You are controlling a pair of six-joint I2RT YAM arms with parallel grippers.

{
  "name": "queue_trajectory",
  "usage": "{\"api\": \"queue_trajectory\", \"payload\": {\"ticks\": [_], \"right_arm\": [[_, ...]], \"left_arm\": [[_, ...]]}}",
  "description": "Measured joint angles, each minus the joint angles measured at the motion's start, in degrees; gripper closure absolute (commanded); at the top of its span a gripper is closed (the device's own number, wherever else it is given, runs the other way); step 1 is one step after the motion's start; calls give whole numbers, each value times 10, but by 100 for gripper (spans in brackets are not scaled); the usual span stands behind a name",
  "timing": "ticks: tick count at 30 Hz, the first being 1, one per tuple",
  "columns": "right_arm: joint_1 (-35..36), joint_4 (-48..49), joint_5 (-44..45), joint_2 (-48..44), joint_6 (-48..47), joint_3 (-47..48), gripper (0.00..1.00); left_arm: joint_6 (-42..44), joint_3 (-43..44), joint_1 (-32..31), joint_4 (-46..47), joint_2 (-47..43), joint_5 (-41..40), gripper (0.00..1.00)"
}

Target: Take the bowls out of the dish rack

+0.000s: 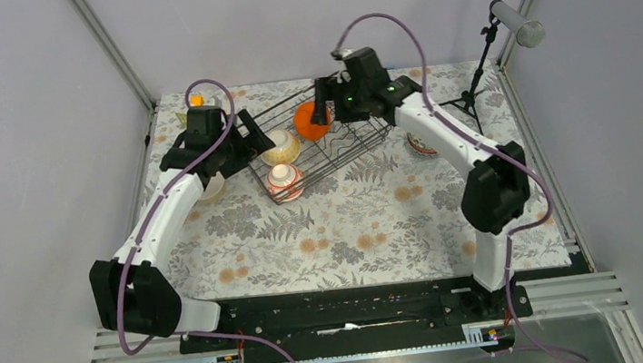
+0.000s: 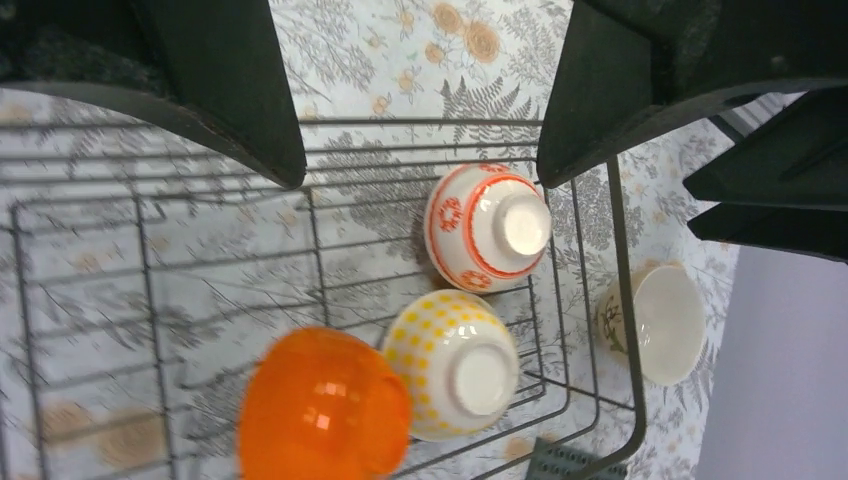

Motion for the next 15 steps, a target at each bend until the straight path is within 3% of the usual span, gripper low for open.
{"api": "queue_trajectory", "payload": {"ticks": [4, 9, 15], "right_arm": [[61, -23, 30, 52, -40, 70, 0], [132, -41, 85, 73, -85, 88, 0], [141, -37, 71, 81, -95, 70, 0]], "left_arm": [[17, -3, 0, -17, -15, -15, 1], [49, -32, 0, -27, -65, -45, 1], [76, -80, 0, -41, -123, -72, 1]]}}
